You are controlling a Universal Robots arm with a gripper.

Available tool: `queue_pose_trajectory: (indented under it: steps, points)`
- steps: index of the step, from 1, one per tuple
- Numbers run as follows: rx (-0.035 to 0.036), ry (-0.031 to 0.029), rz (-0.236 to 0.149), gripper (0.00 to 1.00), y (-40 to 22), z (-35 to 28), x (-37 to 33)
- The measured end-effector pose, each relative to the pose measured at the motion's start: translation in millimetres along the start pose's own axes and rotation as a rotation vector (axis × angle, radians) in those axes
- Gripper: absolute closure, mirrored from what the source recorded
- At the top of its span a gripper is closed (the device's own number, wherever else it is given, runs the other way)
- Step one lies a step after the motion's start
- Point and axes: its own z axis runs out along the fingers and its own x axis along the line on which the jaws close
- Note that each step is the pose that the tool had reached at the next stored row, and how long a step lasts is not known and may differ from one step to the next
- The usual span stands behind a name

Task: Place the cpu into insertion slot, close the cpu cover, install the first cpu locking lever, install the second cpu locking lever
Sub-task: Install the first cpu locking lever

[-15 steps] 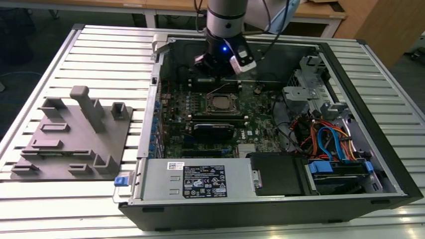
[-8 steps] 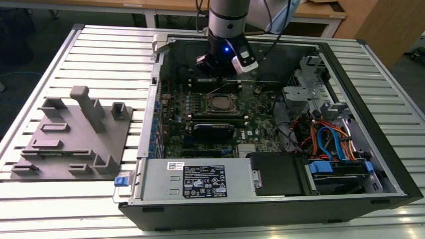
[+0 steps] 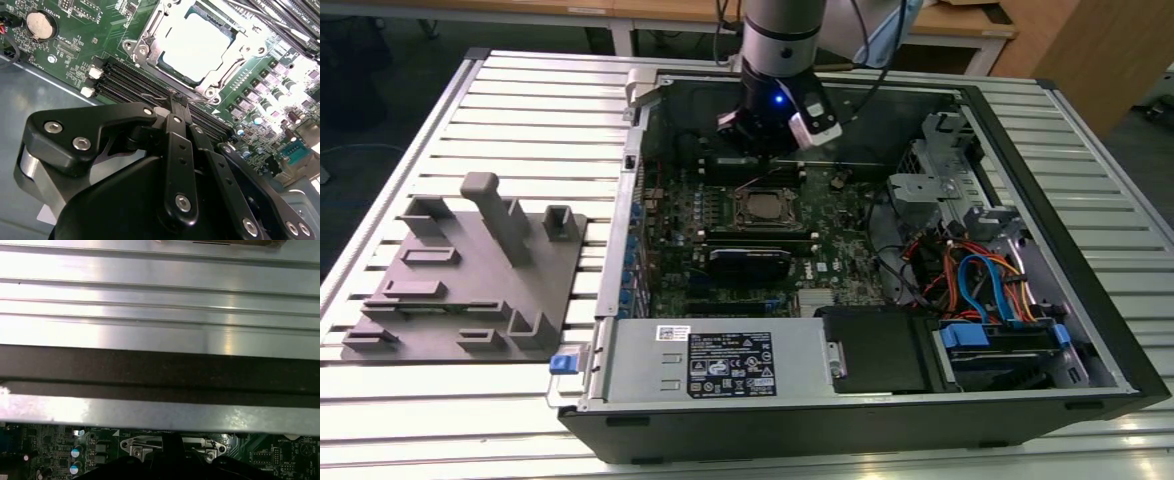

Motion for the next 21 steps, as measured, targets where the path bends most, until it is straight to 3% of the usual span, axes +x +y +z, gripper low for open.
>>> queue_pose_trajectory:
  steps: [21]
  points:
    - [0.0042, -0.001, 0.014, 0.9, 0.8, 6.7, -9.5]
